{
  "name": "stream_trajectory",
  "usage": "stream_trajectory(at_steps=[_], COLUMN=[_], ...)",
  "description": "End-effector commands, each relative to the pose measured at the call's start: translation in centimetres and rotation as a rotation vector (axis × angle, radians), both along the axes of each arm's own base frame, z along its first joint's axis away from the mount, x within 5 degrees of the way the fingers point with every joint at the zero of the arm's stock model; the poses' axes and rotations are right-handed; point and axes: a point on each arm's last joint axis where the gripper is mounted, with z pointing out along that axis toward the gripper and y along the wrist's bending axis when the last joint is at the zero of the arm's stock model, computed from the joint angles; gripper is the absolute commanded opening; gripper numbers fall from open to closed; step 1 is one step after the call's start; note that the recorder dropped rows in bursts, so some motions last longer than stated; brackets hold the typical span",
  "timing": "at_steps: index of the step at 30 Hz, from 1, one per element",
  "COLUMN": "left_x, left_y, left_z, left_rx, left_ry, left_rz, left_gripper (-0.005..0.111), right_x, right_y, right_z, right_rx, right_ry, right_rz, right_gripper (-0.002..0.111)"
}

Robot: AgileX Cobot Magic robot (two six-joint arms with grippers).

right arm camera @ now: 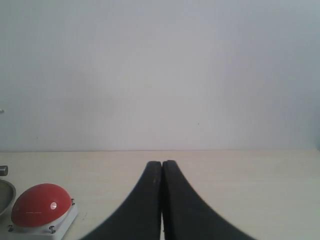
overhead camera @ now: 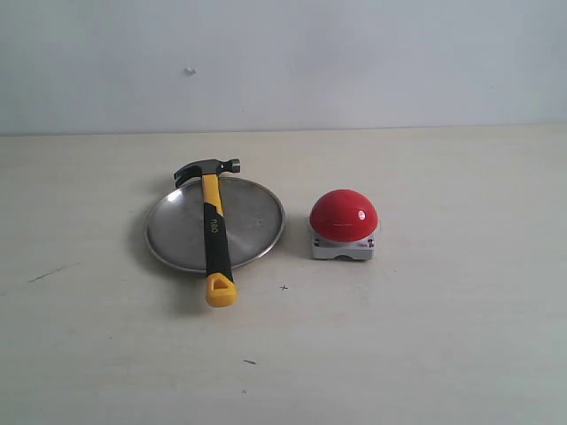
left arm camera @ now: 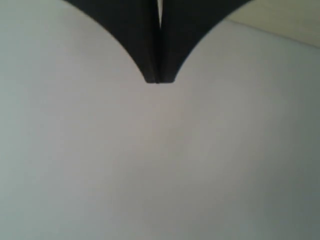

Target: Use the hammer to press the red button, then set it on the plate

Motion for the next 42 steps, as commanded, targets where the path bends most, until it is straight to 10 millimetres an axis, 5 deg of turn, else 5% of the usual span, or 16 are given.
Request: stream_trajectory(at_steps=[1, 10, 42], left_x=[0.3, 0.4, 0.4], left_y=[0.4, 0.9, 1.0], left_z=[-2.2, -3.4, -3.4], left_rx=[0.249, 0.396, 0.403], left_ry=[0.123, 0.274, 0.275], left_rz=[0.119, 0.205, 0.217], left_gripper=[0.0, 0.0, 0.0], right_x=[0.0, 0.0, 0.0], right_y=[0.0, 0.0, 0.0], right_z=[-0.1, -0.1, -0.1], right_rx=[-0.007, 0.001, 0.001], right_ry=[0.0, -0.001, -0.001], right_rz=[-0.006, -0.005, -0.005], right_gripper=[0.0, 0.0, 0.0])
